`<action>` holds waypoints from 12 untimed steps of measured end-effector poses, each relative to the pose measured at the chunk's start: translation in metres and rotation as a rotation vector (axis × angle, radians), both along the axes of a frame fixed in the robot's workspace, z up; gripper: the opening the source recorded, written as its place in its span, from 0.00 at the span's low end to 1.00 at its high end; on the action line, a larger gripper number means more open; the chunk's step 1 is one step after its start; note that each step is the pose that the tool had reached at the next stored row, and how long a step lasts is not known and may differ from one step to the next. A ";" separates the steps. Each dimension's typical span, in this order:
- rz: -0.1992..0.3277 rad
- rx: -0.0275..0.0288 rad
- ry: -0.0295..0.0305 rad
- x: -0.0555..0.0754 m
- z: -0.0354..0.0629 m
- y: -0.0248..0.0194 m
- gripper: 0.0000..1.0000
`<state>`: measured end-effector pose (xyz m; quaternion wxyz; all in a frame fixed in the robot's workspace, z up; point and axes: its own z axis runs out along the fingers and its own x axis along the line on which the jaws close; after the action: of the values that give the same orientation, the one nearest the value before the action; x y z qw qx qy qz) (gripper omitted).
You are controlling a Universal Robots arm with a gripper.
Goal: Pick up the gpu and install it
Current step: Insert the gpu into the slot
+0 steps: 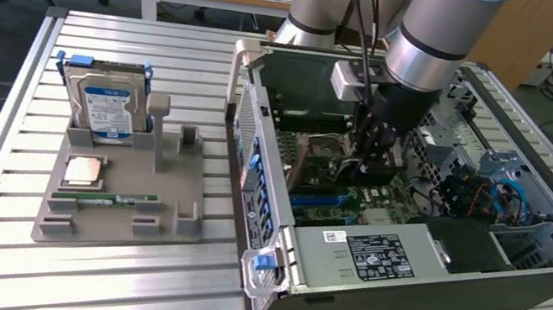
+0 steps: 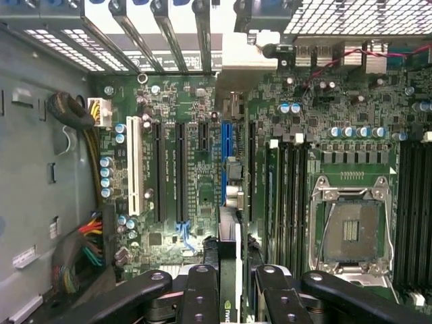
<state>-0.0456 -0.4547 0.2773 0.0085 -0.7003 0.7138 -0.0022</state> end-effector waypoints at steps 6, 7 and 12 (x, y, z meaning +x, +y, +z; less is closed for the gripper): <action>0.000 -0.0001 -0.0001 -0.005 -0.0052 0.0000 0.26; 0.000 -0.0002 -0.0001 -0.005 -0.0056 0.0000 0.26; 0.001 -0.0001 0.0000 -0.008 -0.0090 0.0000 0.26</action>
<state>-0.0533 -0.4547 0.2683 0.0085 -0.7005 0.7136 -0.0022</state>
